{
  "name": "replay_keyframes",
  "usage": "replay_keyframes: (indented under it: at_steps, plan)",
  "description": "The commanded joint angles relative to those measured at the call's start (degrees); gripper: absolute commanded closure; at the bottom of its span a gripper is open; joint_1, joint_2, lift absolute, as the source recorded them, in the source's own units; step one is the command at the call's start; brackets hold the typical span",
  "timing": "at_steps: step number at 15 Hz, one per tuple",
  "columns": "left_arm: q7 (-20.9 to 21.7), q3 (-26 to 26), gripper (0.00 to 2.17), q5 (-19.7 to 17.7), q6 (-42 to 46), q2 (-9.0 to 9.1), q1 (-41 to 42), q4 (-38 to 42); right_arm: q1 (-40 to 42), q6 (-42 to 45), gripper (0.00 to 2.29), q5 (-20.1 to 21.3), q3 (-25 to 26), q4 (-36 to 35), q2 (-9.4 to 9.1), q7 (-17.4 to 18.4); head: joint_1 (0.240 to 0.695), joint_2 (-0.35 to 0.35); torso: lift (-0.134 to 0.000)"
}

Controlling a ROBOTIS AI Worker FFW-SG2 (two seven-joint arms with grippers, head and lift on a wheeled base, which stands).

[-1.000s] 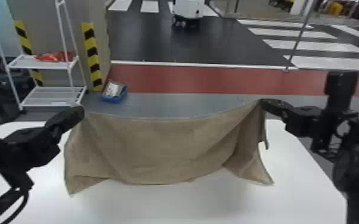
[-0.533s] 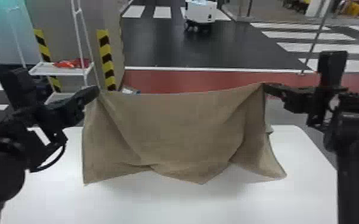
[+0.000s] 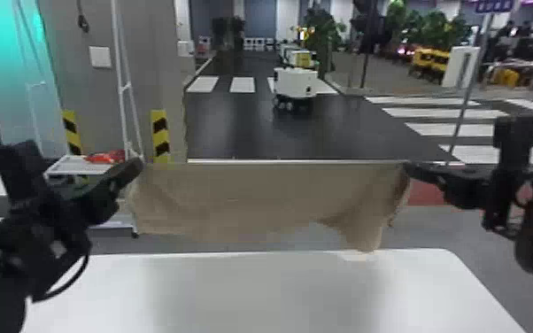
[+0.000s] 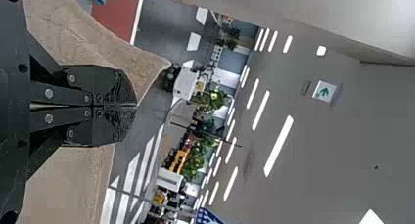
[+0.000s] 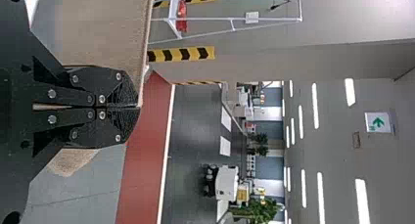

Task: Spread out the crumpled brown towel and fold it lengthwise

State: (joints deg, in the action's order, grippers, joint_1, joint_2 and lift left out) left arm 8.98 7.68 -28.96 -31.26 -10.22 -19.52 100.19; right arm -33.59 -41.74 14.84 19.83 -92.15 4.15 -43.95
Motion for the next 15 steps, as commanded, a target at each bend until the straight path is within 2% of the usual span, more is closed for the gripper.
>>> replay_keyframes:
  at_steps: [1,2,5,6,7,9,13,15]
  plan:
    - [-0.5,1.6,1.71,0.1,1.8,0.29,12.8,6.6,11.2,-0.8,1.68,-4.0,0.6,-6.9,2.0,-2.0,0.354,-0.053,-0.124]
    - [-0.5,1.6,1.71,0.6,3.5,0.47,17.3,7.1,15.0,0.5,1.68,-4.6,0.7,-8.2,2.27,-3.3,0.421,-0.053,-0.124]
    - [-1.4,2.3,1.71,1.0,9.5,0.73,27.6,6.8,23.0,2.9,1.68,-5.9,3.5,-9.9,2.27,-7.7,0.556,-0.046,-0.124]
    - [-1.9,2.7,1.71,1.0,10.7,0.82,29.6,7.1,24.4,2.9,1.68,-5.9,3.7,-10.0,2.27,-8.9,0.627,-0.042,-0.124]
    - [-2.2,3.5,1.71,1.0,11.3,0.91,31.7,8.4,25.8,2.8,1.68,-5.9,4.2,-10.2,2.27,-10.8,0.66,-0.039,-0.124]
    - [-4.1,4.2,1.71,1.0,11.3,1.08,35.1,11.5,27.1,-0.4,1.68,-4.9,5.0,-11.0,2.35,-15.5,0.695,-0.027,-0.124]
    - [-4.2,5.1,1.71,1.9,10.6,1.17,37.2,11.9,29.2,-1.5,1.68,-3.5,4.9,-11.2,2.97,-16.8,0.695,-0.004,-0.124]
    - [-1.9,4.1,1.38,4.2,9.7,1.08,38.4,12.2,29.3,-2.2,1.66,-0.3,3.1,-11.2,2.97,-16.9,0.695,-0.005,-0.124]
